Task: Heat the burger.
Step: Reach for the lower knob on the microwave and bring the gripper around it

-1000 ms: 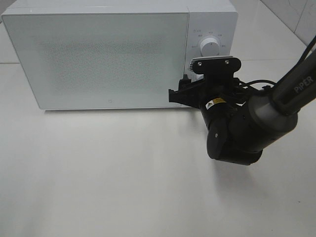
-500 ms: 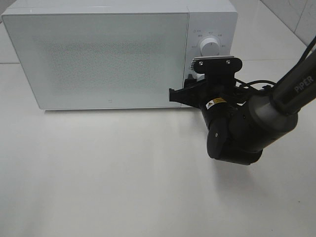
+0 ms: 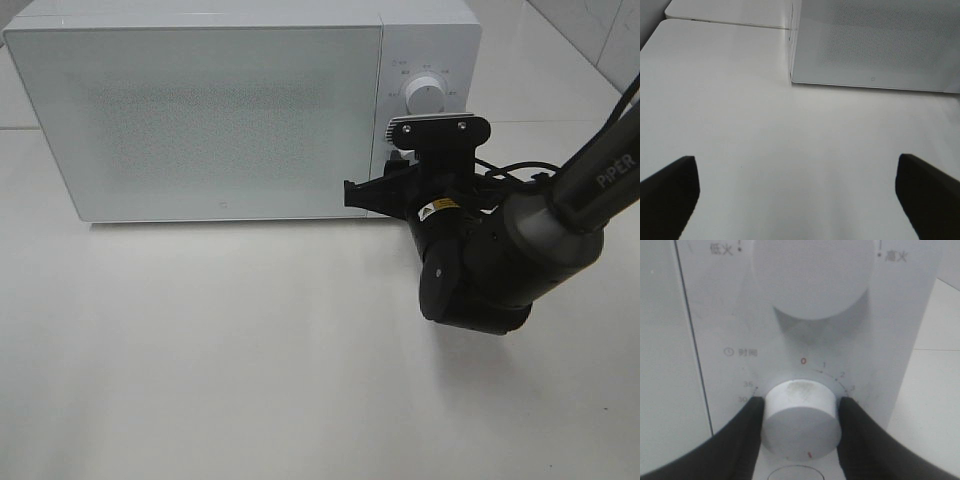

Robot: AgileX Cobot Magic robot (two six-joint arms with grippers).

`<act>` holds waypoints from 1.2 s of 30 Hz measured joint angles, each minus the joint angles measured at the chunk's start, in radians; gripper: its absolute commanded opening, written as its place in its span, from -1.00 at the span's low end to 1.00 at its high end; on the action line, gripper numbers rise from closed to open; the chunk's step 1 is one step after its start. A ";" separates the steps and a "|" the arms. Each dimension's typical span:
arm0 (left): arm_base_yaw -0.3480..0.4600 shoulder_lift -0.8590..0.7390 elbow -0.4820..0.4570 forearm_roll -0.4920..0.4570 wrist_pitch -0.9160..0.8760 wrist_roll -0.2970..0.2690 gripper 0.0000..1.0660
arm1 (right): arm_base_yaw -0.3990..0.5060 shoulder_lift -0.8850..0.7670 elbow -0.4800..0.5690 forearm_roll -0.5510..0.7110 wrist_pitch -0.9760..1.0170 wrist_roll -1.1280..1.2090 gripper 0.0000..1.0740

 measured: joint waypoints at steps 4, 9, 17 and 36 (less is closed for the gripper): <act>0.000 0.000 0.000 0.000 0.000 0.000 0.87 | 0.000 0.000 0.000 -0.003 0.000 0.018 -1.00; 0.000 0.000 0.000 0.000 0.000 0.000 0.87 | 0.000 0.000 0.000 -0.012 0.000 0.148 -1.00; 0.000 0.000 0.000 0.000 0.000 0.000 0.87 | 0.000 -0.001 0.005 -0.032 0.000 0.646 -1.00; 0.000 0.000 0.000 0.000 0.000 0.000 0.87 | -0.002 -0.001 0.014 -0.064 -0.021 1.788 -1.00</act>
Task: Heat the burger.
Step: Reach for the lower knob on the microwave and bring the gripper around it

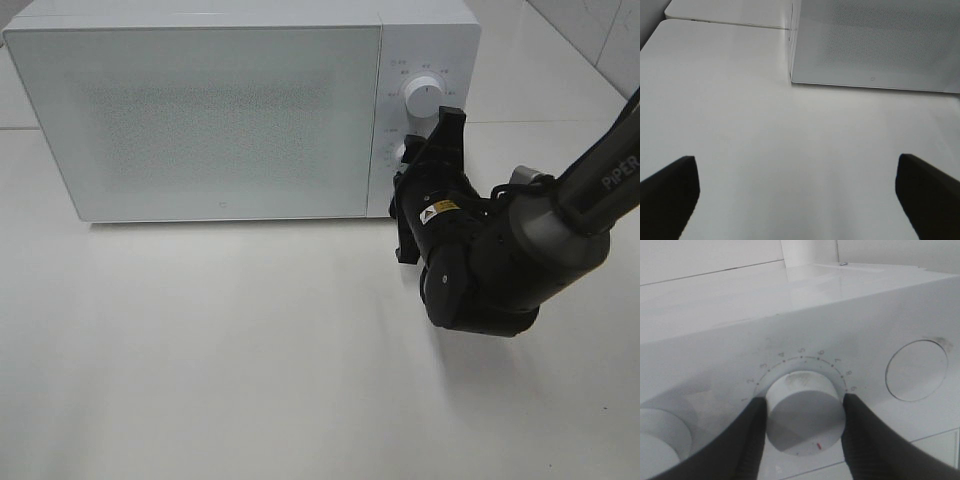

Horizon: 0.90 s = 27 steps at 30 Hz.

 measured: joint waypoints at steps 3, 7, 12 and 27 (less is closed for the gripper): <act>0.000 0.000 0.000 0.000 0.000 0.000 0.87 | -0.001 0.000 0.001 -0.002 -0.001 0.023 -1.00; 0.000 0.000 0.000 0.000 0.000 0.000 0.87 | -0.002 0.000 0.001 -0.004 -0.001 0.038 -1.00; 0.000 0.000 0.000 0.000 0.000 0.000 0.87 | -0.002 0.000 0.001 -0.004 -0.001 0.038 -1.00; 0.000 0.000 0.000 0.000 0.000 0.000 0.87 | -0.002 0.000 0.001 0.018 -0.001 -0.023 -0.78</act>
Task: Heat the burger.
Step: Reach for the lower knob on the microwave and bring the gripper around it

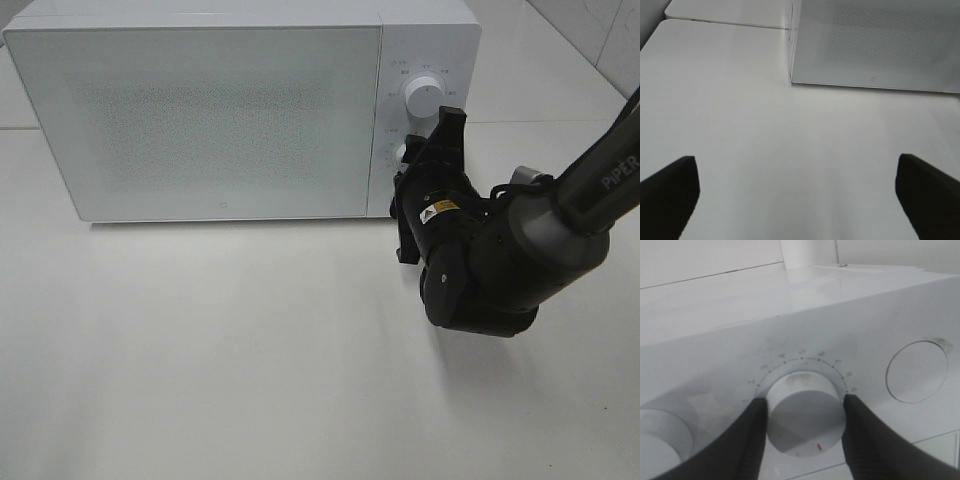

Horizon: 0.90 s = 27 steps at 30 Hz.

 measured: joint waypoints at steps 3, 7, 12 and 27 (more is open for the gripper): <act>0.000 0.000 0.000 0.000 0.000 0.000 0.87 | 0.003 0.000 -0.002 0.019 0.001 -0.033 -0.58; 0.000 0.000 0.000 0.000 0.000 0.000 0.87 | 0.006 -0.001 -0.007 0.035 0.002 -0.056 -0.37; 0.000 0.000 0.000 0.000 0.000 0.000 0.87 | 0.008 -0.001 -0.011 0.050 0.006 -0.077 -0.13; 0.000 0.000 0.000 0.000 0.000 0.000 0.87 | 0.011 -0.027 0.012 0.047 0.024 -0.131 0.18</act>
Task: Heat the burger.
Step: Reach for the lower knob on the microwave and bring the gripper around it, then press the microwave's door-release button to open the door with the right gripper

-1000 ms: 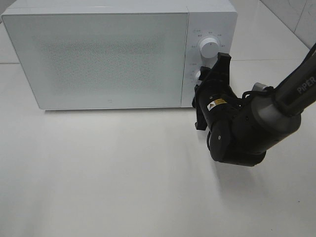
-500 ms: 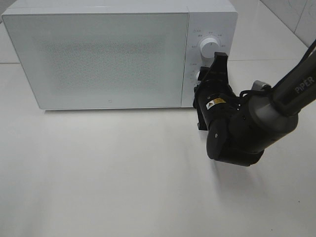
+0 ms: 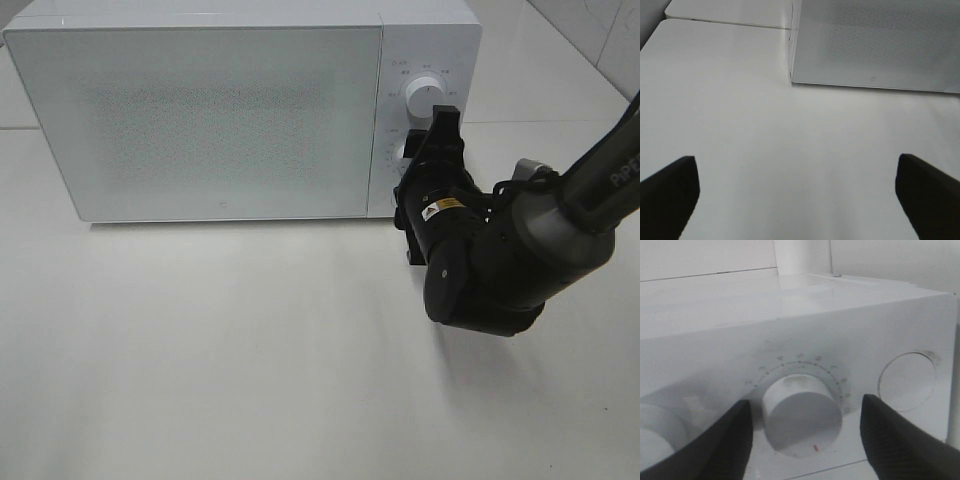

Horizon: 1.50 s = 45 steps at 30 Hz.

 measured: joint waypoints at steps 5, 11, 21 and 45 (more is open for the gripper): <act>0.000 0.000 0.000 0.000 0.000 0.000 0.87 | 0.000 -0.062 0.060 -0.024 -0.002 -0.043 0.18; 0.000 0.000 0.000 0.000 0.000 0.000 0.87 | 0.000 -0.145 0.149 -0.092 0.063 -0.063 0.18; 0.000 0.000 0.000 0.000 0.000 0.000 0.87 | 0.000 -0.328 0.275 -0.217 0.299 -0.340 0.18; 0.000 0.000 0.000 0.000 0.000 0.000 0.87 | -0.273 -0.658 0.257 -0.262 1.141 -1.504 0.18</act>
